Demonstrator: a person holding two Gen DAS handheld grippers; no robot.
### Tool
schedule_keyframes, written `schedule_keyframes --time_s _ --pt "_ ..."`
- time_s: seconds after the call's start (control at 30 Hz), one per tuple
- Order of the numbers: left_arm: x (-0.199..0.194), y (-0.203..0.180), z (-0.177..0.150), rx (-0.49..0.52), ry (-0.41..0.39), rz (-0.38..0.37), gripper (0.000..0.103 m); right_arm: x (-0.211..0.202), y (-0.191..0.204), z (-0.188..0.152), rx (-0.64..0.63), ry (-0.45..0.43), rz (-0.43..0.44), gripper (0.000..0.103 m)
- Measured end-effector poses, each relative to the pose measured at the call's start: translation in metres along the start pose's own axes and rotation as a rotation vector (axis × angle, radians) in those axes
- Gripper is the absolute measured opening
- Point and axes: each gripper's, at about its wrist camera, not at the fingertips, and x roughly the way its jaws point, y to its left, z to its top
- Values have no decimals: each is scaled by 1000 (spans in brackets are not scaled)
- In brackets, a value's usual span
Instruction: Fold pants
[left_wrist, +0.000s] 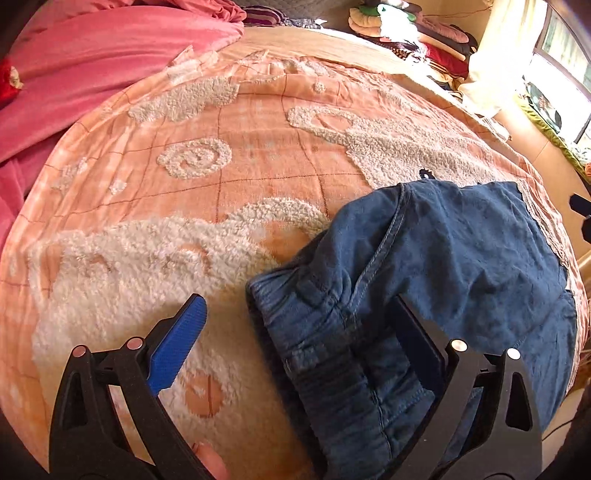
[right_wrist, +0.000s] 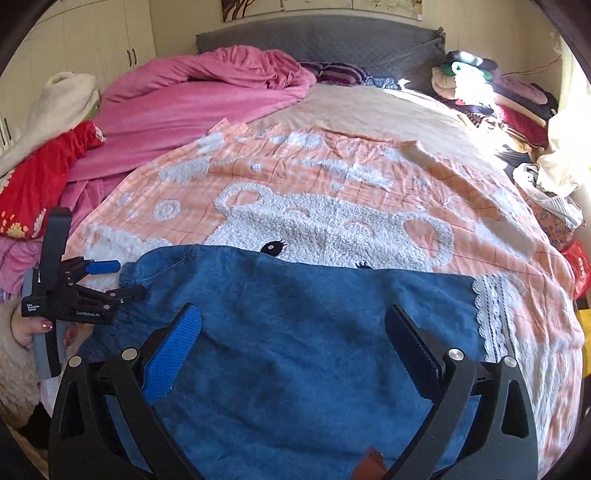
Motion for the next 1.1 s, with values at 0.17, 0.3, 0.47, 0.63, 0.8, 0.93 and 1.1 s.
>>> schedule_keyframes --time_s 0.17,0.3,0.47,0.63,0.8,0.93,1.1 --pt "9 -3 7 17 -15 -6 52 54 1 21 -76 63 36 99" --pt "0 -5 13 28 -23 -29 35 86 7 27 -171 99 39 99" --pt "-30 -14 14 79 -94 -59 33 105 26 35 -342 107 74 98" --pt "-51 -20 10 122 -139 -69 32 130 42 32 -490 154 25 97" --pt "-57 -27 7 150 -160 -61 31 141 50 28 -479 178 102 48" --pt "-57 -23 6 147 -177 -34 31 121 57 23 -429 110 107 15" --pt "-59 -21 4 151 -202 -16 31 77 49 16 -333 19 87 8"
